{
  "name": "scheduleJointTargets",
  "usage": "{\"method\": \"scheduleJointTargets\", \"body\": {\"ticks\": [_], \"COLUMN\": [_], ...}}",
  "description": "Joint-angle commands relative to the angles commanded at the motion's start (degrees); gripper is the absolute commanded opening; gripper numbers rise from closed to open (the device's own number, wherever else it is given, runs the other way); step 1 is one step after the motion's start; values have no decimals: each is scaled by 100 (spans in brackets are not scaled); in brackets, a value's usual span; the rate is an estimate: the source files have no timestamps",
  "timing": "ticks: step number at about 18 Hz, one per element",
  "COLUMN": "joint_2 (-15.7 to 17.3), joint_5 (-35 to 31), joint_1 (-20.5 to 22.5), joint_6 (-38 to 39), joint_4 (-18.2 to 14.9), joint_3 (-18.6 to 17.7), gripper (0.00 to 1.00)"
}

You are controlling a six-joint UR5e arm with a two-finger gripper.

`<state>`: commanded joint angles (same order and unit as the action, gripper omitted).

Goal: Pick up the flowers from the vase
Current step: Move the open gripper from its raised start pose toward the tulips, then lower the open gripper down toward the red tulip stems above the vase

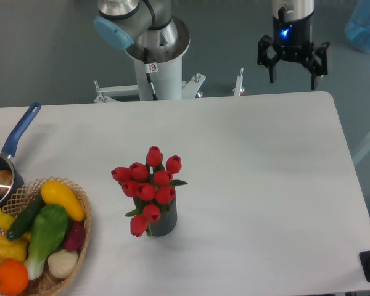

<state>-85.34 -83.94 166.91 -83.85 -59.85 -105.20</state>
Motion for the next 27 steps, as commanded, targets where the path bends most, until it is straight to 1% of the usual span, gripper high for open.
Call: {"method": "scheduleJointTargets", "body": {"ticks": [2,3,5,6,8,13,16,18,20,21,22,24,25,26,27], "joint_2": [-17,-44,-96,-114,-132,-176,-176,-333,-404,-430,-491,-623,-711,-747,-764], "joint_5": [35,209,893,1236,1589,2363,2785,2813,2760,2786,2847,2926,2927,2953,3031], "joint_1": [-105,-193,-237,-229,-237,-325,-325,-343,-632,-703,-747,-1010,-1072,-1099,-1160], "joint_6": [131,384,894,975,976,984,958,984,940,958,967,984,950,941,975], "joint_4": [-35,-61,-97,-88,-70,-26,-9,-44,-35,-26,-18,9,17,70,192], "joint_3": [-9,-9,-18,-35,-193,-430,-484,-379,-387,-396,-404,-405,-404,-404,-404], "gripper": [100,100,100,100,100,100,100,100,100,100,100,100,100,100,100]}}
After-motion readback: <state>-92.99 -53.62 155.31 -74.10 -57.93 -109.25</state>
